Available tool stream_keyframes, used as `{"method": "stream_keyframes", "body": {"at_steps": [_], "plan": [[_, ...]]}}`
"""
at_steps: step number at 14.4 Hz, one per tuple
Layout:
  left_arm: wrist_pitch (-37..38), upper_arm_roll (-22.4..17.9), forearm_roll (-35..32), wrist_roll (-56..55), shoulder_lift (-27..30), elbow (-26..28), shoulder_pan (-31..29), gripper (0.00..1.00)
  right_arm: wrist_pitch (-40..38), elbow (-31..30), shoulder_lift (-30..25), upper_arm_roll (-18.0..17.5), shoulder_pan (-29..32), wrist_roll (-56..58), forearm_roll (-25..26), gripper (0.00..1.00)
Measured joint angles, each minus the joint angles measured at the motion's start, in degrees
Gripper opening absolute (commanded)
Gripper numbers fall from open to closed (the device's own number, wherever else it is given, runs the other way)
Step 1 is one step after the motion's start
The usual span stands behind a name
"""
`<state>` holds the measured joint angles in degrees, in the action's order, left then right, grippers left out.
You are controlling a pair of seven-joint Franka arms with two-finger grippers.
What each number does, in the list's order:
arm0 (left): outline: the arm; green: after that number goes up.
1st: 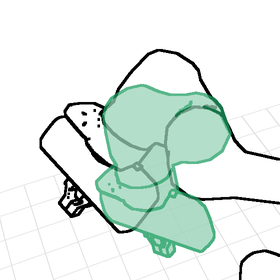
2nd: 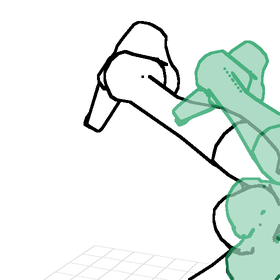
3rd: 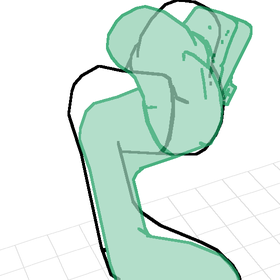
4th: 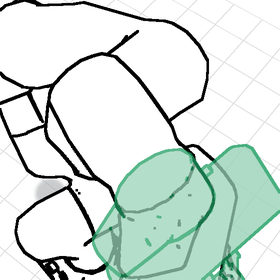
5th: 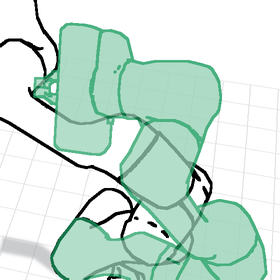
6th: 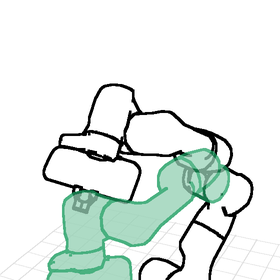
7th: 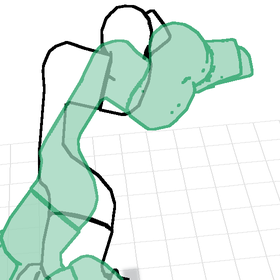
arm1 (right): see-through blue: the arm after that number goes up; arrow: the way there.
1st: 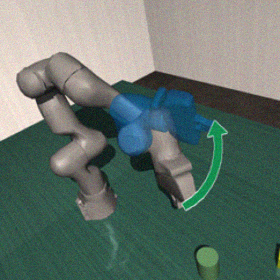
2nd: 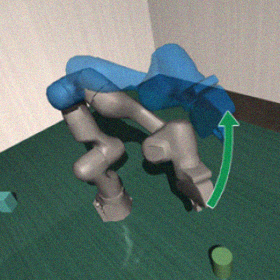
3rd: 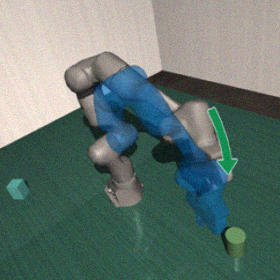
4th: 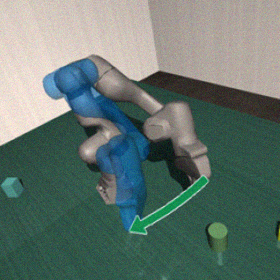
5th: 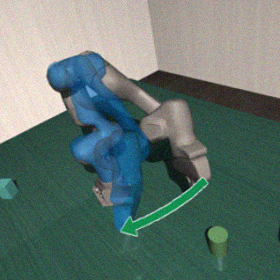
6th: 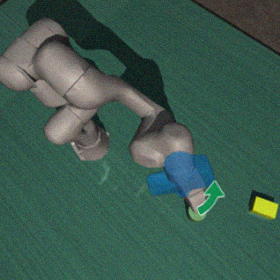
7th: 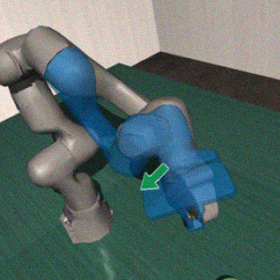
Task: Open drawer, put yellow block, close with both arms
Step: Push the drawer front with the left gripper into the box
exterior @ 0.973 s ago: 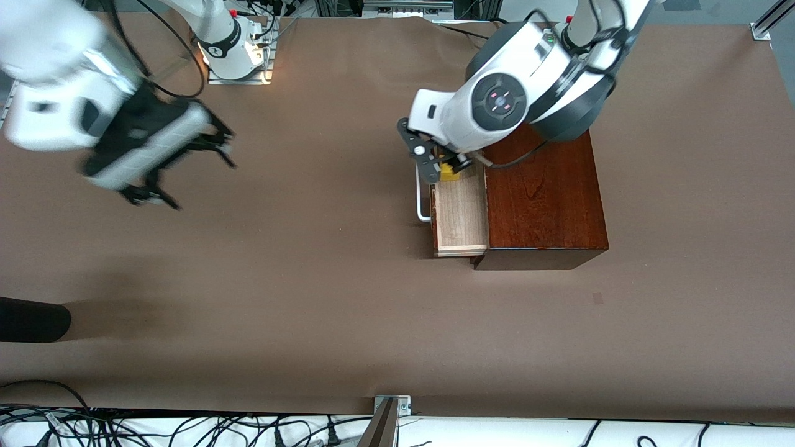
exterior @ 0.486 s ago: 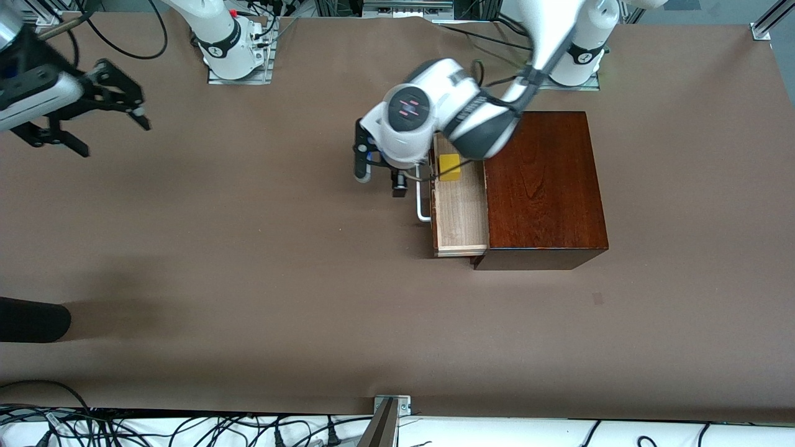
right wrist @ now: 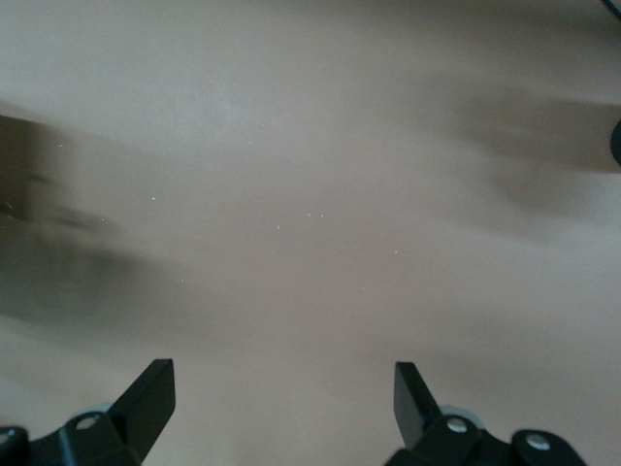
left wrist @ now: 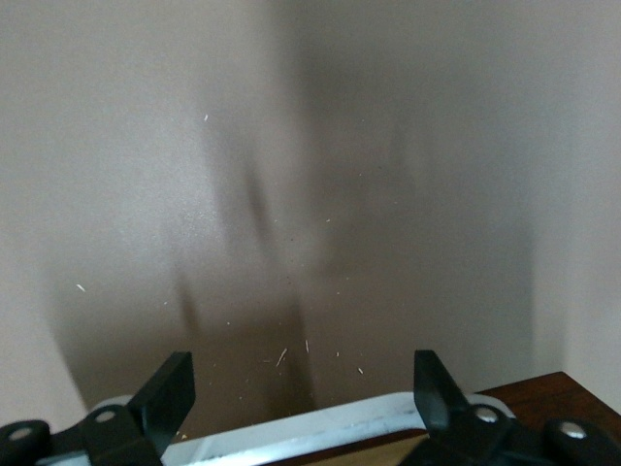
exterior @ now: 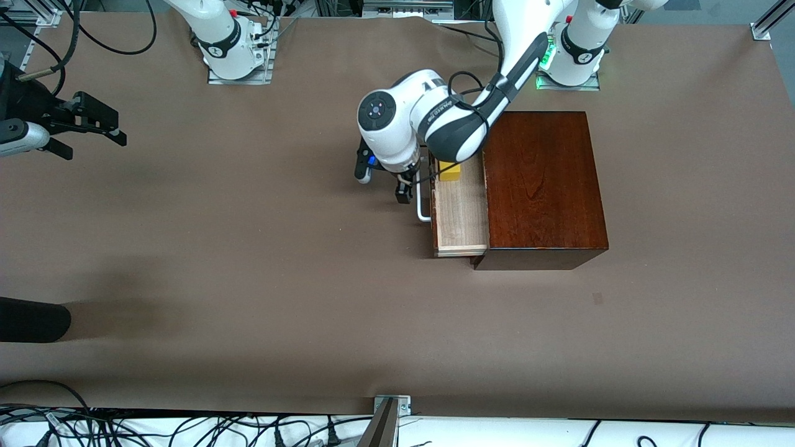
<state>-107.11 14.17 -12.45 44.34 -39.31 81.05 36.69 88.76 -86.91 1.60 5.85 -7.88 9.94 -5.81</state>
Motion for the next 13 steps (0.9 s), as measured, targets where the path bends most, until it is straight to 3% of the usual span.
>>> {"method": "stream_keyframes", "body": {"at_steps": [3, 8, 13], "plan": [[2.29, 0.25, -1.11, -0.31, -0.15, -0.12, 0.05, 1.00, 0.09, -0.08, 0.09, -0.88, -0.75, -4.41, 1.68, 1.00], [12.86, -0.39, -3.06, -0.21, 0.71, -0.27, -3.30, 1.00, 1.23, -0.15, 0.66, -1.54, -3.84, -8.37, 4.20, 1.00], [15.04, 0.01, -3.21, 1.03, 1.29, -0.20, -7.66, 1.00, 1.09, -0.15, 0.81, -1.09, -3.75, -8.45, 4.45, 1.00]]}}
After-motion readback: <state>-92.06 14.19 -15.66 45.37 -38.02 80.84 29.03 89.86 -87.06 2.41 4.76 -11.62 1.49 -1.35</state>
